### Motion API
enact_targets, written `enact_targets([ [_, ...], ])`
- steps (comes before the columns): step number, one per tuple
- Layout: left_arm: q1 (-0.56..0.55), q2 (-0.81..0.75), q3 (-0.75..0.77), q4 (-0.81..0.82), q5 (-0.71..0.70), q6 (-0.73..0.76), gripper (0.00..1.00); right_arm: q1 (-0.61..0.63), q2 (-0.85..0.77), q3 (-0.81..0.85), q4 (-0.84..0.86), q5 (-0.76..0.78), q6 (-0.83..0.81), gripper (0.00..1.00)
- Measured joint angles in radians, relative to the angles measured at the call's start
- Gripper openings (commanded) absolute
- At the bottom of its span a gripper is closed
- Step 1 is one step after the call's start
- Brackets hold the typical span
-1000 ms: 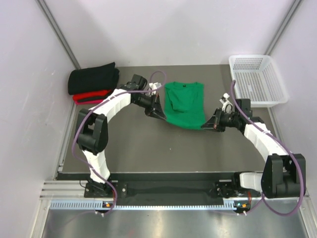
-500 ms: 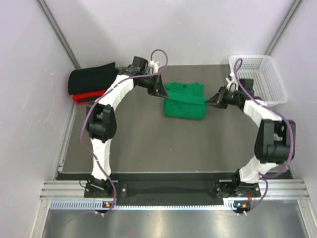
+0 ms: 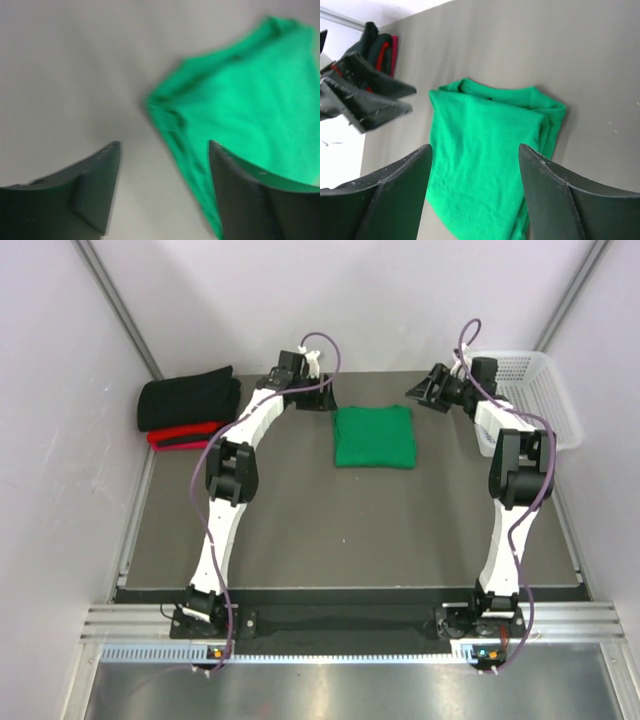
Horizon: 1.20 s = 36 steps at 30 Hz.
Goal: Fold and stack the t-shirts
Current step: Fold the tshirt, then neatly place the folded tshirt to the corner
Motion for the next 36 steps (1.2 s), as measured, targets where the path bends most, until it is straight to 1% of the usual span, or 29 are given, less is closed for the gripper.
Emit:
enact_targets([
  [1, 0.002, -0.004, 0.002, 0.004, -0.052, 0.014, 0.81, -0.003, 0.0, 0.0, 0.001, -0.005, 0.003, 0.68],
  [2, 0.002, -0.008, 0.002, 0.006, -0.082, 0.019, 0.83, -0.005, -0.002, 0.0, 0.011, -0.012, 0.006, 0.67],
  [3, 0.003, -0.017, -0.001, 0.007, -0.114, 0.028, 0.83, -0.005, -0.004, 0.0, 0.017, -0.025, 0.015, 0.64],
  [4, 0.005, -0.031, -0.013, 0.008, -0.132, 0.037, 0.83, -0.006, -0.006, -0.001, 0.022, -0.036, 0.019, 0.62],
  [8, 0.013, -0.114, -0.11, -0.008, -0.129, 0.044, 0.83, -0.011, -0.029, -0.039, 0.045, -0.113, 0.053, 0.55],
  [11, 0.016, -0.162, -0.201, -0.016, -0.076, 0.019, 0.83, -0.01, -0.039, -0.092, 0.056, -0.153, 0.075, 0.51],
  [17, 0.015, -0.156, -0.306, -0.023, 0.049, -0.054, 0.84, -0.009, -0.039, -0.163, 0.01, -0.177, 0.061, 0.51],
  [22, 0.016, -0.116, -0.308, -0.005, 0.132, -0.119, 0.84, -0.008, -0.034, -0.175, -0.02, -0.176, 0.029, 0.51],
  [27, 0.034, -0.078, -0.288, 0.055, 0.233, -0.19, 0.85, 0.005, -0.016, -0.175, -0.059, -0.158, -0.012, 0.52],
  [33, 0.05, -0.017, -0.263, 0.161, 0.366, -0.278, 0.78, 0.024, 0.022, -0.175, -0.098, -0.132, -0.053, 0.52],
  [36, 0.049, 0.003, -0.261, 0.2, 0.419, -0.304, 0.76, 0.026, 0.037, -0.174, -0.108, -0.126, -0.065, 0.53],
])
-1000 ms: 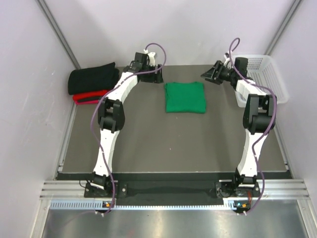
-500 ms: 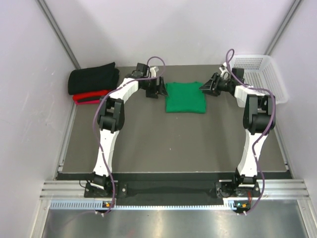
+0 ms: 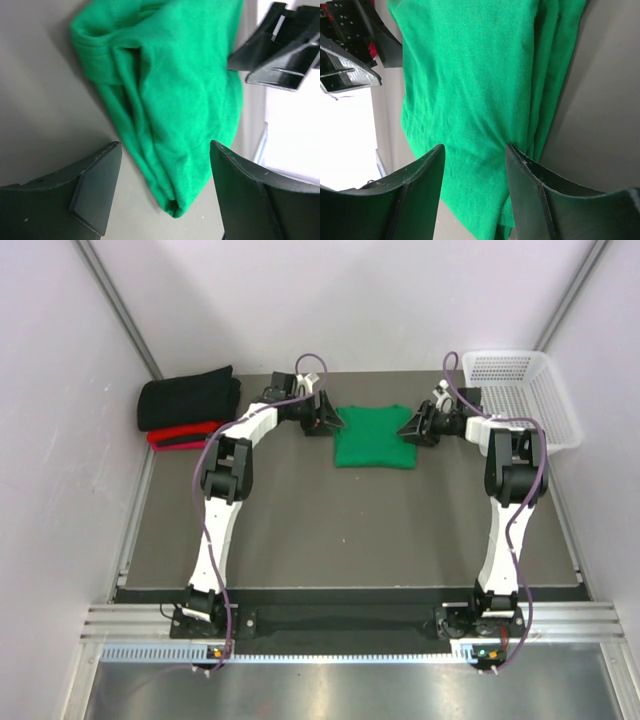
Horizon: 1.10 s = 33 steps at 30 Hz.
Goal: Fold and stack the t-shirts
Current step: Neatly place the folded tshirt to the corner
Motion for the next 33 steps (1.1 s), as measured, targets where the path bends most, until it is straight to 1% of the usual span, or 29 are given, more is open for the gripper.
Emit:
enact_targets([
  [6, -0.011, 0.016, -0.001, 0.031, 0.048, -0.026, 0.74, 0.0, 0.003, 0.002, 0.001, -0.002, -0.002, 0.53],
  [13, -0.027, 0.025, -0.001, 0.048, 0.061, -0.035, 0.72, -0.001, 0.003, 0.002, 0.001, -0.003, 0.0, 0.54],
  [16, -0.036, 0.031, -0.001, 0.062, 0.068, -0.046, 0.66, -0.001, 0.003, 0.002, 0.002, -0.003, 0.002, 0.54],
  [21, -0.056, 0.052, 0.004, 0.088, 0.074, -0.071, 0.51, 0.0, 0.003, 0.002, 0.002, -0.002, 0.002, 0.54],
  [25, -0.068, 0.065, 0.005, 0.107, 0.088, -0.09, 0.48, 0.008, 0.003, 0.001, 0.009, 0.002, 0.002, 0.54],
  [26, -0.069, 0.067, 0.006, 0.11, 0.089, -0.093, 0.46, 0.01, 0.003, 0.001, 0.011, 0.005, 0.002, 0.54],
  [27, -0.071, 0.067, 0.006, 0.111, 0.088, -0.096, 0.39, 0.012, 0.003, 0.001, 0.013, 0.005, 0.003, 0.54],
  [29, -0.073, 0.071, 0.006, 0.11, 0.08, -0.102, 0.31, 0.014, 0.003, 0.0, 0.018, 0.006, 0.004, 0.54],
  [30, -0.073, 0.076, 0.006, 0.112, 0.08, -0.105, 0.25, 0.016, 0.003, -0.001, 0.021, 0.006, 0.006, 0.54],
  [31, -0.073, 0.081, 0.006, 0.114, 0.084, -0.108, 0.16, 0.017, 0.003, -0.001, 0.023, 0.007, 0.008, 0.54],
  [33, -0.072, 0.083, 0.006, 0.113, 0.085, -0.109, 0.07, 0.019, 0.003, -0.001, 0.024, 0.008, 0.01, 0.54],
])
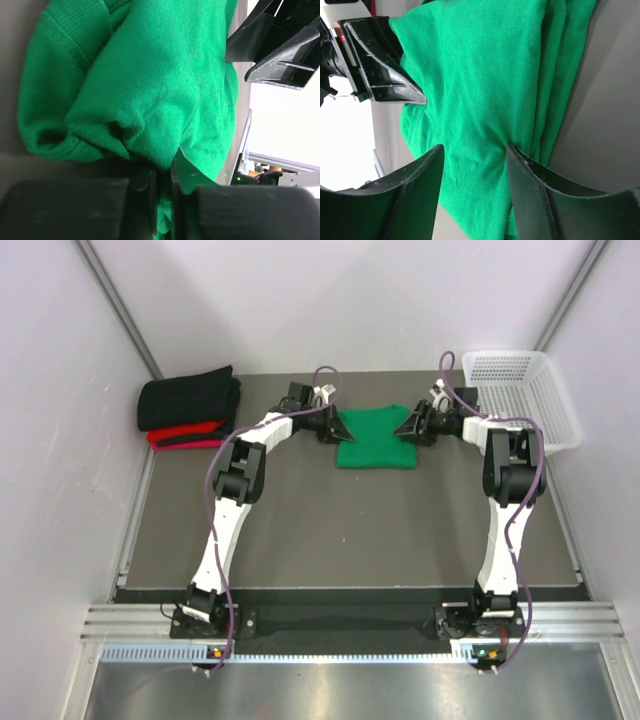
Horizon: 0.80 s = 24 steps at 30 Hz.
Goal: Fold and stack the t-shirts
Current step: Neatly place the folded tshirt to the corner
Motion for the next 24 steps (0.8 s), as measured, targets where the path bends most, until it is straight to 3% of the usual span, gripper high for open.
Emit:
enact_targets([
  [1, 0.0, 0.0, 0.0, -0.001, 0.0, 0.001, 0.0, 0.0, 0.0, 0.0, 0.0, 0.0, 0.0, 0.54],
  [7, 0.006, -0.015, 0.009, -0.058, -0.024, 0.076, 0.0, 0.0, -0.015, 0.0, -0.016, 0.01, -0.017, 0.54],
  [13, 0.029, -0.082, 0.008, -0.244, -0.13, 0.251, 0.0, -0.044, -0.061, -0.005, -0.05, 0.012, -0.048, 0.55],
  [24, 0.249, -0.233, 0.05, -0.567, -0.376, 0.605, 0.0, -0.092, -0.143, -0.071, -0.041, 0.011, -0.053, 0.55],
])
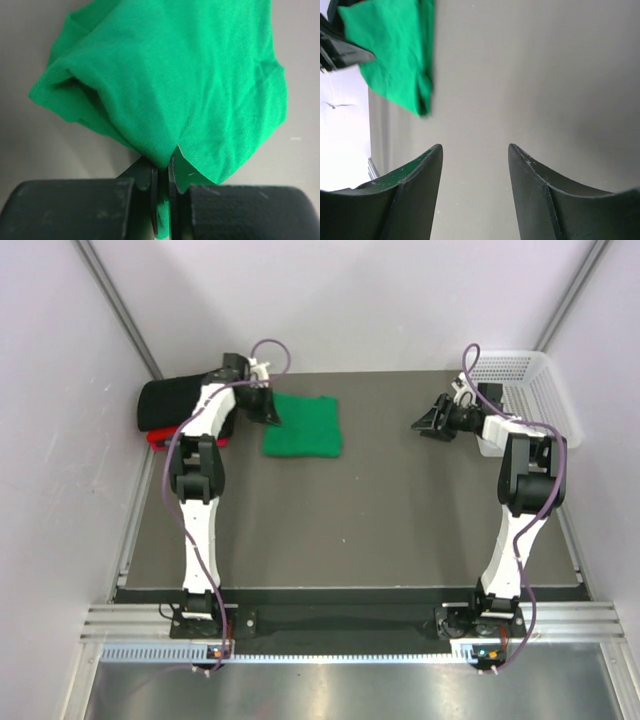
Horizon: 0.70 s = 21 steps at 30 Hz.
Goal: Fold and stack the t-shirts
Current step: Neatly place the folded tshirt to the corner
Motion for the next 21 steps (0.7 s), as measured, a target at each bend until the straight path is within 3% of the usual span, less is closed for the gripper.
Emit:
enact_targets([
  [5, 0.072, 0.0, 0.124, -0.107, -0.116, 0.124, 0.0, 0.0, 0.0, -0.008, 0.002, -0.003, 0.004, 0.55],
  [11, 0.073, 0.0, 0.277, -0.174, -0.225, 0.249, 0.0, 0.0, 0.0, -0.013, 0.029, -0.008, 0.025, 0.54],
  [21, 0.042, -0.007, 0.354, -0.171, -0.336, 0.338, 0.0, 0.0, 0.0, -0.028, 0.046, -0.016, 0.042, 0.54],
])
